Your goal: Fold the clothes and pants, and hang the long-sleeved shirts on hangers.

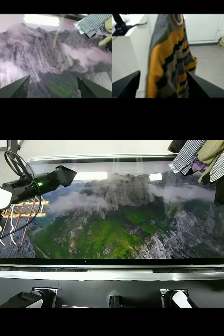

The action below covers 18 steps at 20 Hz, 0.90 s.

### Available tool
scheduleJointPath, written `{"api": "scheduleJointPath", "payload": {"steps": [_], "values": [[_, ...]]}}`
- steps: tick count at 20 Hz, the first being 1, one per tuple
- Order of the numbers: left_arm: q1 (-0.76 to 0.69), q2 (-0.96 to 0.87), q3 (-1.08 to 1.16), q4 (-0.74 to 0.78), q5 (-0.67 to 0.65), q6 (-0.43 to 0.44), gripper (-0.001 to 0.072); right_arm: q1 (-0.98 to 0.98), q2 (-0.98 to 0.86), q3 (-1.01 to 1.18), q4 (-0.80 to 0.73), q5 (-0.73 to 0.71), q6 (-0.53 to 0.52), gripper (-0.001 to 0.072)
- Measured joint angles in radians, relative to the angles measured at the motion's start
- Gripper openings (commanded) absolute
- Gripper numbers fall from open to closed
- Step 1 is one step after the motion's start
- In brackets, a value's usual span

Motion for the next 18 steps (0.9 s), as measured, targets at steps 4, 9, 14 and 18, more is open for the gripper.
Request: {"api": "scheduleJointPath", "payload": {"steps": [4,9,14,18], "values": [[0.001,0.022,0.0,0.019,0.0,0.0,0.0717,-0.004,0.103,0.001,0.018,-0.13,0.117,0.0667],[0.017,0.063,0.0,0.043,0.0,-0.001,0.0717,0.05,0.158,0.001,0.306,-0.536,0.274,0.0657],[0.028,0.085,0.0,0.065,-0.029,0.0,0.0716,0.454,0.042,0.0,0.757,-0.398,-0.36,0.0628],[0.03,0.094,0.0,0.178,-0.169,0.0,0.0368,0.821,-0.145,-0.003,0.839,0.037,-0.695,0.0248]]}}
